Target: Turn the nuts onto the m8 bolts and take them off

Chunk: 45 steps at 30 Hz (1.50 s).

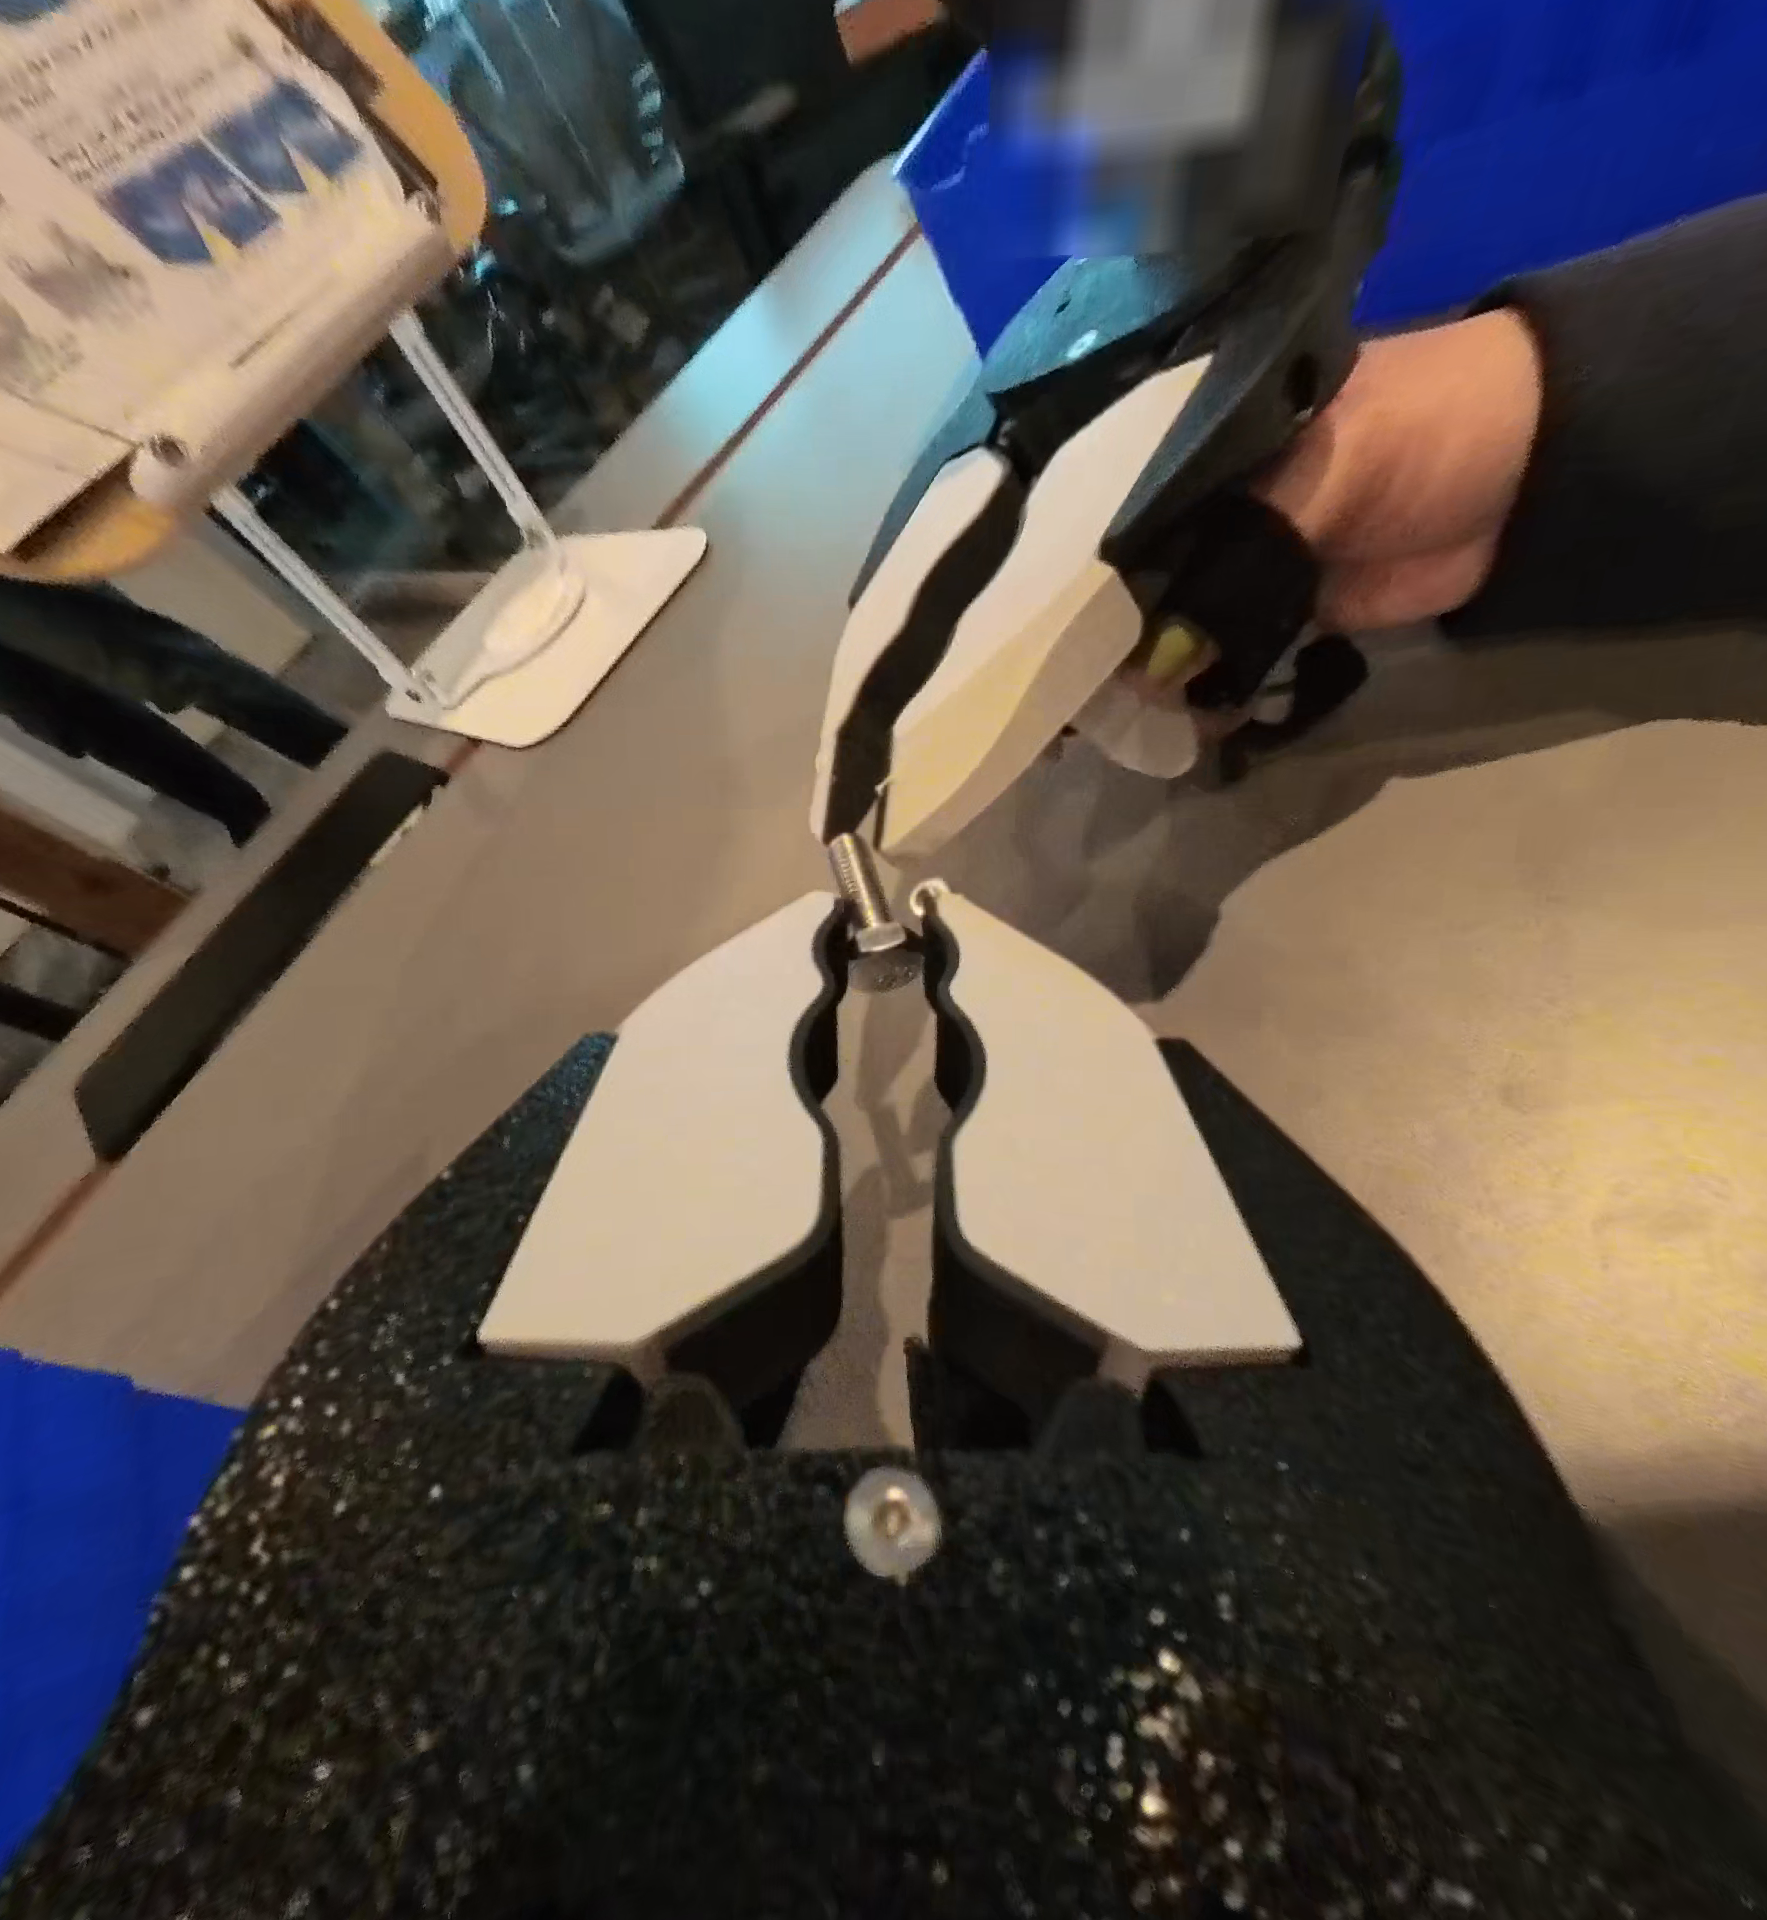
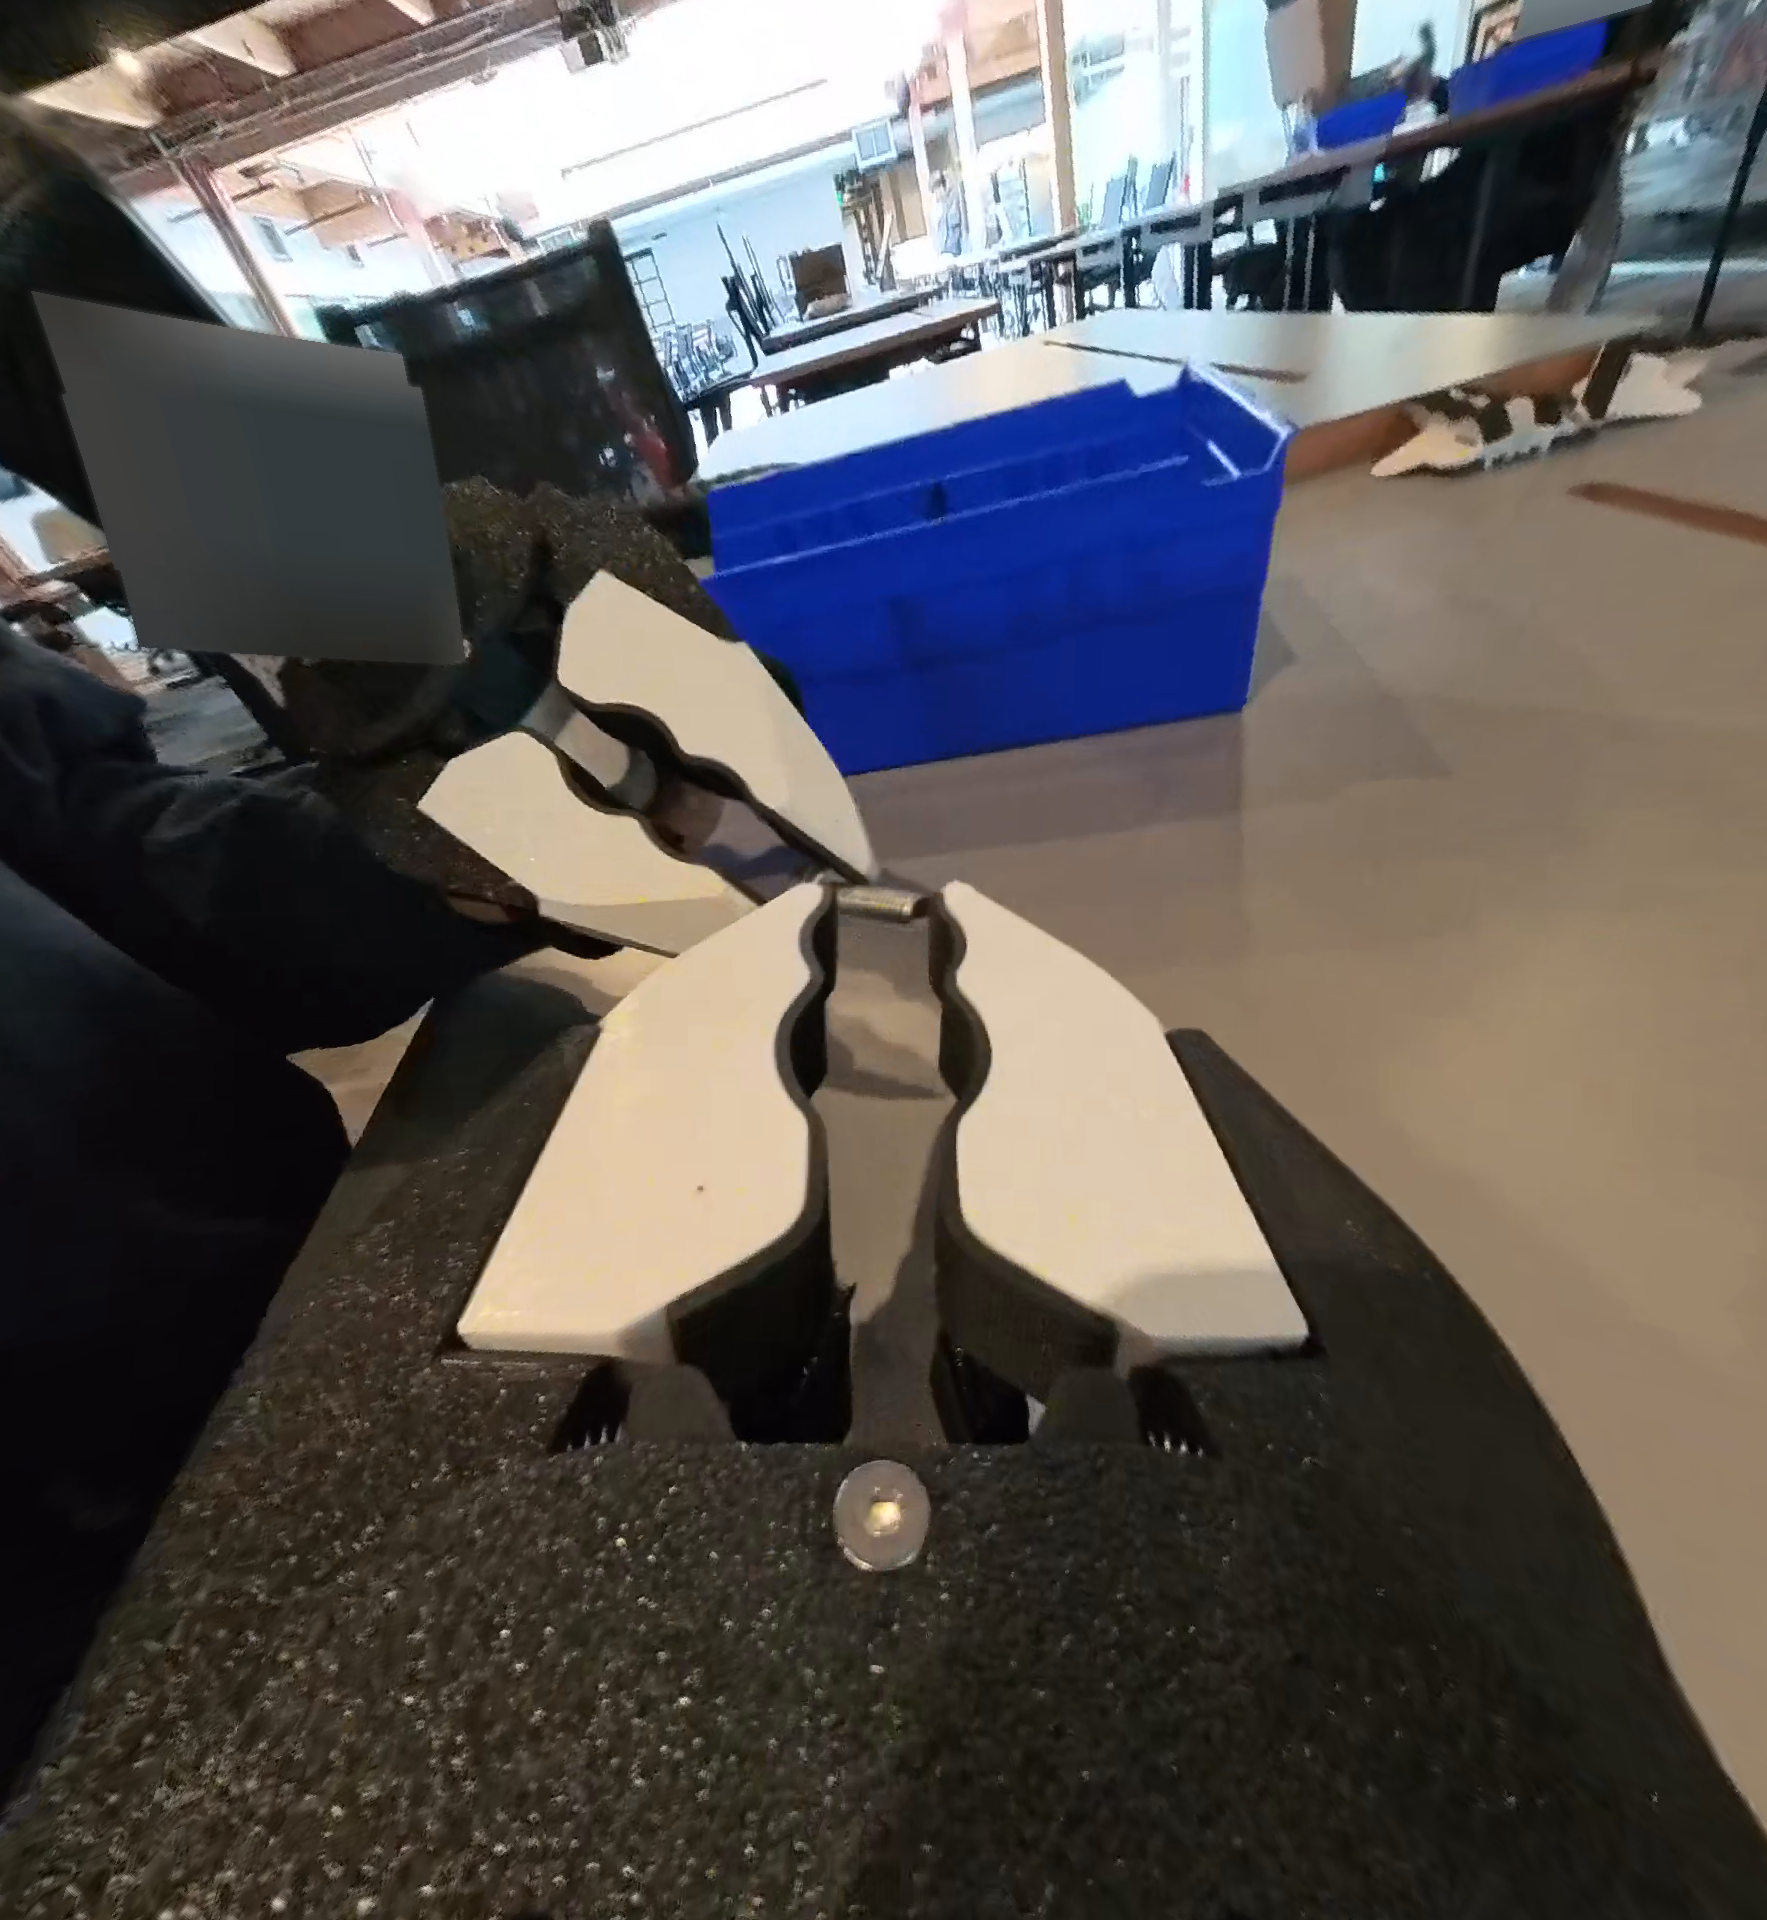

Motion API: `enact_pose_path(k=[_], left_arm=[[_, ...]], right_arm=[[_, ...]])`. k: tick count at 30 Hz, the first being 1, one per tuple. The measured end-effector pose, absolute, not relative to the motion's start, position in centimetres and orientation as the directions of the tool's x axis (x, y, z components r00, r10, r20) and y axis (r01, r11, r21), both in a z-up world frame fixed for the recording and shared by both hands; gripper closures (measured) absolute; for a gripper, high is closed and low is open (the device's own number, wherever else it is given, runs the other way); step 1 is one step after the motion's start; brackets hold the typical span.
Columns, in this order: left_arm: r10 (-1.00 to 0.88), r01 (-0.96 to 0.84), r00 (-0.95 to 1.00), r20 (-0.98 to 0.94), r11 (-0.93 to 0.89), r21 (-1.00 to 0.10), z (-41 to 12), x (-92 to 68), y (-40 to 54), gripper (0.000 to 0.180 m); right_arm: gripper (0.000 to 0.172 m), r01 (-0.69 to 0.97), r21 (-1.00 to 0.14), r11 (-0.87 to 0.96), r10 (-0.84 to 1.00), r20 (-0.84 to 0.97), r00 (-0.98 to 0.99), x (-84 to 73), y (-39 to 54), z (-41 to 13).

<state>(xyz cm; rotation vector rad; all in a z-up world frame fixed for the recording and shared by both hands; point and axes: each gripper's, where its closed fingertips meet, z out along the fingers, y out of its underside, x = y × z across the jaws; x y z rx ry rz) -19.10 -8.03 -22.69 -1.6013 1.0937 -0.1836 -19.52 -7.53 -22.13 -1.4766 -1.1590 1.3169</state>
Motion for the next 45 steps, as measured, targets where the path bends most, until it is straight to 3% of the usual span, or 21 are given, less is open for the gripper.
enact_pose_path(k=[5,11,20,24,29,33,35,36,40,45], left_arm=[[-0.743,-0.438,0.553,-0.375,0.123,-0.89,-21.2,-18.8,-8.9,0.169],[-0.753,-0.378,0.516,-0.407,0.226,-0.898,-20.1,-18.1,-10.1,0.17],[-0.76,-0.339,0.516,-0.396,0.243,-0.909,-20.1,-18.0,-10.3,0.171],[-0.7,-0.348,0.531,-0.478,0.334,-0.876,-19.1,-18.1,-10.6,0.172],[-0.692,-0.338,0.533,-0.487,0.353,-0.872,-18.8,-17.9,-10.7,0.172],[-0.736,-0.302,0.546,-0.401,0.273,-0.913,-19.1,-18.0,-10.4,0.168],[-0.745,-0.316,0.575,-0.338,0.179,-0.932,-19.8,-18.4,-9.5,0.137],[-0.755,-0.332,0.578,-0.309,0.129,-0.935,-20.4,-18.6,-9.2,0.131],[-0.809,-0.417,0.507,-0.297,0.072,-0.906,-21.7,-18.5,-9.5,0.139],[-0.875,-0.563,0.389,-0.29,0.024,-0.826,-23.6,-18.3,-10.4,0.15]], right_arm=[[0.147,0.072,-0.96,-0.27,0.962,-0.273,-0.027,-19.6,-8.2,-21.4],[0.158,0.012,-0.914,-0.406,0.898,-0.401,-0.179,-19.5,-9.4,-20.3],[0.164,-0.006,-0.908,-0.419,0.892,-0.411,-0.187,-19.2,-9.4,-19.9],[0.154,-0.005,-0.83,-0.558,0.791,-0.53,-0.306,-19.2,-10.2,-19.3],[0.165,-0.042,-0.773,-0.632,0.724,-0.571,-0.388,-19.2,-10.4,-18.7],[0.164,-0.038,-0.853,-0.521,0.822,-0.49,-0.29,-19.3,-10.0,-19.2],[0.164,-0.027,-0.917,-0.397,0.903,-0.386,-0.189,-19.2,-9.4,-19.6],[0.164,-0.009,-0.945,-0.326,0.936,-0.321,-0.143,-19.1,-9.3,-19.8],[0.164,0.091,-0.994,-0.065,0.993,-0.073,-0.09,-19.0,-9.9,-20.6],[0.164,0.175,-0.973,0.148,0.983,0.125,-0.134,-19.2,-11.2,-21.8]])
